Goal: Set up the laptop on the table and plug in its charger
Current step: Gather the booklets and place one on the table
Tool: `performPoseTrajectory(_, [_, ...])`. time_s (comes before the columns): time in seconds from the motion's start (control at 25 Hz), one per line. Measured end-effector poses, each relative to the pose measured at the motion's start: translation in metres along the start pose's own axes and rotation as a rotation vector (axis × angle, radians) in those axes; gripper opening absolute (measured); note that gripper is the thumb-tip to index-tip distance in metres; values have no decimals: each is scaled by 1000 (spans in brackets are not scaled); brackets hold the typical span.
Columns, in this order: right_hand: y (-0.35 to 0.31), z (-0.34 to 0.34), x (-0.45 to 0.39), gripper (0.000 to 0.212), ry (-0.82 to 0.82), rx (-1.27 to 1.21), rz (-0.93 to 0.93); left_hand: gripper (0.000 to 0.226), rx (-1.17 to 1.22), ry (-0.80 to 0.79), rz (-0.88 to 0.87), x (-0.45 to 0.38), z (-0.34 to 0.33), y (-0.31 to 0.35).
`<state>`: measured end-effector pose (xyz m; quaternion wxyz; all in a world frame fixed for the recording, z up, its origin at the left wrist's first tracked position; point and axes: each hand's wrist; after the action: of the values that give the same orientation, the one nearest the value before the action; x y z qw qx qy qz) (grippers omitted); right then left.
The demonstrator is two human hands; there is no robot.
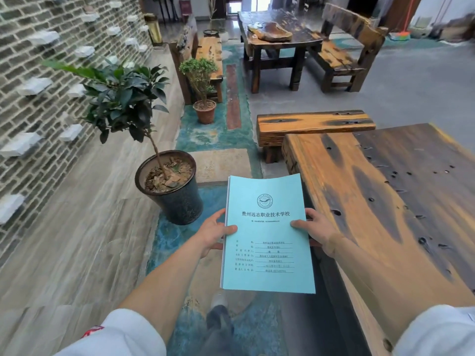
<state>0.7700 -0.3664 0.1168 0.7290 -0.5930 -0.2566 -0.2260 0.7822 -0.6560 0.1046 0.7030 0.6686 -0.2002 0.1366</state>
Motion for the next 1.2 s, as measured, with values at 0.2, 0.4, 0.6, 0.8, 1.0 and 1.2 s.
performPoseTrajectory(0.2, [-45,-17,-45,30,72,-68,-14,81,2,-70,0,-82,32,33])
performPoseTrajectory(0.4, [-92,-40,-86,24,133,-117,-40,80,-46,-144,-8,-155,66,72])
performPoseTrajectory(0.6, [-128,-48,-118,24,195,-146,-28,76,-60,-207,-23,-203,84,106])
performPoseTrajectory(0.8, [-151,-37,-153,34,215,-189,-25,77,-84,-245,-37,-248,84,130])
performPoseTrajectory(1.0, [-171,-15,-199,37,220,-200,-43,76,-112,-249,-41,-296,68,153])
performPoseTrajectory(1.2, [-199,26,-249,43,223,-213,-57,77,-152,-249,-33,-355,36,187])
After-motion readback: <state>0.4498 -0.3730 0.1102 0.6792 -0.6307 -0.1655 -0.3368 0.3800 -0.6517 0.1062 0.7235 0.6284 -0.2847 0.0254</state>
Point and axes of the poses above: each hand's wrist, its own x-axis away from the middle knuckle, its own z-axis out of the back of the hand, y = z × x, and after that the axes turned 9 degrees about -z, right-handed
